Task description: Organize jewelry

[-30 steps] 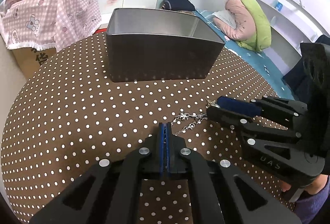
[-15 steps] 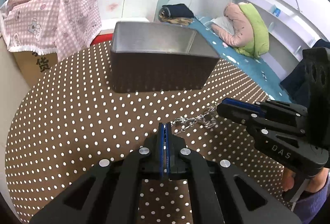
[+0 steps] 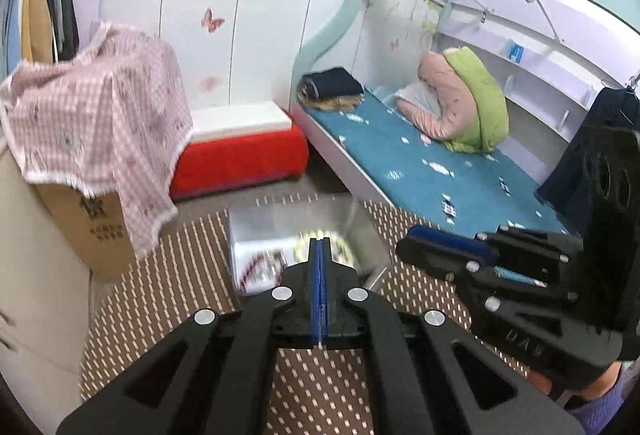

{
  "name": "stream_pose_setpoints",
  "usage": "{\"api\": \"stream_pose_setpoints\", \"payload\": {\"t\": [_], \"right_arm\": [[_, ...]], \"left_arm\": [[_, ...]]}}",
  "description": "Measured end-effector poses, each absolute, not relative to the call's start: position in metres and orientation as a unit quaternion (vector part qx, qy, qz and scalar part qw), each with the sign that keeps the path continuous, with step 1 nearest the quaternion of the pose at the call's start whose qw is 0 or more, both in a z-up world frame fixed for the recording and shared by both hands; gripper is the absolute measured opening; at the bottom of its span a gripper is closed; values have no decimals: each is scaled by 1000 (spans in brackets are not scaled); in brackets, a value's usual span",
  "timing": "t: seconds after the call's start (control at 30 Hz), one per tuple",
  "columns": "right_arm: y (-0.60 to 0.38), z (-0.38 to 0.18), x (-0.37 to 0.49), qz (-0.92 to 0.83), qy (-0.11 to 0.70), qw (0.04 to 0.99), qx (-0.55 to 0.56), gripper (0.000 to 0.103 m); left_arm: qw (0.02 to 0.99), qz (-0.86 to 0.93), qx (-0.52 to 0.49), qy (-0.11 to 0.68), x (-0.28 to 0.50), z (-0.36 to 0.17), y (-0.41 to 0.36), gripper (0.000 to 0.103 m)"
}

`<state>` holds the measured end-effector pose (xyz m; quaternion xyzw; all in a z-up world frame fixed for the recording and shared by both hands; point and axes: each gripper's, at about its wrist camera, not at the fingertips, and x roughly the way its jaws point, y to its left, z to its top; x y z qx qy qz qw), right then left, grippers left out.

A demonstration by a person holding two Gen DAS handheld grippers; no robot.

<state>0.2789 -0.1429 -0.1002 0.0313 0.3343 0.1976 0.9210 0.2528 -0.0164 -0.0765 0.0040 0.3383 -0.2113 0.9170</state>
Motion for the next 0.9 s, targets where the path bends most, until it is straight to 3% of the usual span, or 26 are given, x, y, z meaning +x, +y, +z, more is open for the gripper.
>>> {"api": "stream_pose_setpoints", "payload": {"t": [0.2,0.9], "right_arm": [[-137,-87,307,195,327,924,30,11],[-160,-134,285,179,352,918,27,11]], "left_arm": [[919,-208,8,335,275,-67,-19,0],[874,-259,-31,409,256,-146,-27,0]]}}
